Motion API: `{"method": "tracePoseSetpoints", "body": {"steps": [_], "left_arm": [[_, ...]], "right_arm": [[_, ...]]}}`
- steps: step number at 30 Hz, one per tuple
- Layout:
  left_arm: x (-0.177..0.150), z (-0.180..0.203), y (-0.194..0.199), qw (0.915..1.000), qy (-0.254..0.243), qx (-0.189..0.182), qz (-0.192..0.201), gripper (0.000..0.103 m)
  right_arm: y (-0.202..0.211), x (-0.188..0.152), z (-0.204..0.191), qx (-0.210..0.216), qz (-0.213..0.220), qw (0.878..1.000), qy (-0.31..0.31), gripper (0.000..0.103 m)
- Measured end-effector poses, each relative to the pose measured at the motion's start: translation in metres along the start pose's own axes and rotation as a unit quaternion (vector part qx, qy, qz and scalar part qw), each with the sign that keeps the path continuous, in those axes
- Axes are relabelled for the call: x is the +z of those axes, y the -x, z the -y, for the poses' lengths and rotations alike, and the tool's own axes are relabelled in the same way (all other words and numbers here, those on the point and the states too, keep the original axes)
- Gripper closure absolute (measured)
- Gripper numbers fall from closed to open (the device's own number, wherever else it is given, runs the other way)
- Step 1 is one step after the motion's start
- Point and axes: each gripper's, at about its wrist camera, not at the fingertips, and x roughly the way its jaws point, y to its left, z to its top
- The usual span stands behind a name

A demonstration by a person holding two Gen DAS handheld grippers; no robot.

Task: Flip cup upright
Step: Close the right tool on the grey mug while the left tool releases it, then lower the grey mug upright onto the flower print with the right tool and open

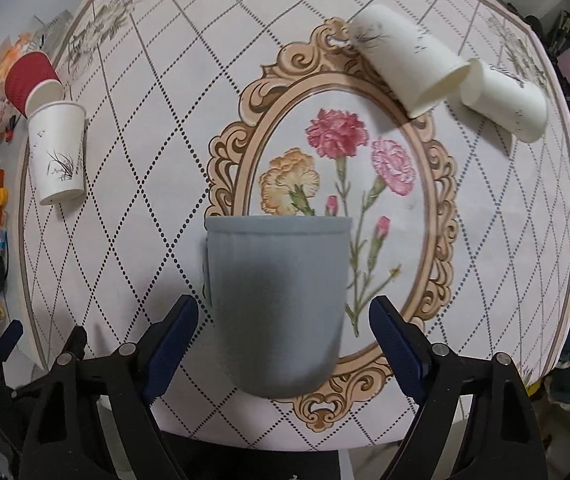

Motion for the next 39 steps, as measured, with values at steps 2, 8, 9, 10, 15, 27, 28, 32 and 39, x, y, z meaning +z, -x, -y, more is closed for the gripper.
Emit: {"method": "tracePoseSetpoints", "body": {"steps": [2, 8, 9, 10, 15, 27, 28, 32, 39], "left_arm": [[0.0, 0.001, -0.001, 1.0, -0.004, 0.0, -0.001, 0.0], [0.001, 0.004, -0.004, 0.9999, -0.014, -0.005, -0.003, 0.0], [0.001, 0.004, -0.005, 0.9999, -0.016, -0.004, -0.005, 0.0], [0.001, 0.005, -0.006, 0.9998, -0.017, -0.004, -0.007, 0.0], [0.004, 0.006, -0.011, 0.9996, -0.014, -0.009, -0.023, 0.0], [0.015, -0.017, -0.034, 0.9951, 0.042, -0.038, -0.081, 0.0], [0.018, -0.019, -0.036, 0.995, 0.045, -0.036, -0.082, 0.0], [0.032, -0.025, -0.041, 0.9948, 0.061, -0.022, -0.078, 0.0], [0.052, -0.031, -0.052, 0.9951, 0.073, 0.005, -0.066, 0.0]], "right_arm": [[-0.008, 0.003, -0.004, -0.003, -0.012, 1.0, 0.001, 0.02], [-0.025, 0.005, -0.007, -0.028, -0.026, 0.999, 0.0, 0.02], [-0.026, 0.005, -0.007, -0.027, -0.026, 0.999, -0.002, 0.02], [-0.026, 0.005, -0.007, -0.026, -0.026, 0.999, -0.002, 0.02], [-0.027, 0.003, -0.002, -0.011, -0.011, 1.0, -0.006, 0.021], [0.001, 0.001, 0.006, 0.026, 0.121, 0.992, -0.032, 0.021], [0.007, 0.004, 0.004, 0.028, 0.137, 0.99, -0.035, 0.021], [0.023, 0.025, -0.008, 0.039, 0.195, 0.979, -0.046, 0.021], [0.016, 0.062, -0.031, 0.012, 0.313, 0.949, -0.046, 0.021]]}}
